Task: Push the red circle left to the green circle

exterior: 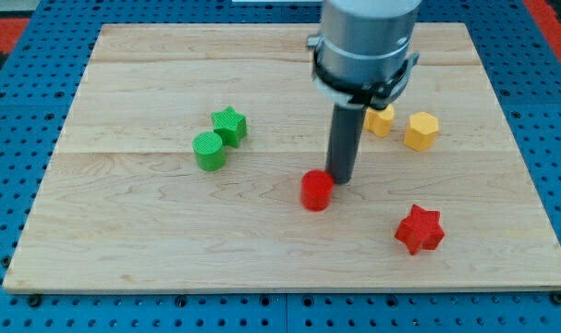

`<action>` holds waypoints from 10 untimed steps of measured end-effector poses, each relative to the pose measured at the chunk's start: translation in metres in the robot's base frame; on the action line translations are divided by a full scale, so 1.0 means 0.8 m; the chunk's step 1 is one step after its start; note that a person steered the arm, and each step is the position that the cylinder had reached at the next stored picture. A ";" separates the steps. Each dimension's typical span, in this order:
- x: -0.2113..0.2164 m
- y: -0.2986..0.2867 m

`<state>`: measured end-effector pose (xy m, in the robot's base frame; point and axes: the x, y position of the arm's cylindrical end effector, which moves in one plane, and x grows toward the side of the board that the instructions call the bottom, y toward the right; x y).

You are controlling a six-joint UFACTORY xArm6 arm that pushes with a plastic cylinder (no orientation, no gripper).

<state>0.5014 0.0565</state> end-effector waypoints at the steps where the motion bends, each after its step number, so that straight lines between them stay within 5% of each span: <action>1: 0.015 0.030; 3: 0.056 -0.151; 5: 0.057 -0.133; 7: 0.018 -0.270; 10: 0.037 -0.245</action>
<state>0.5310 -0.1393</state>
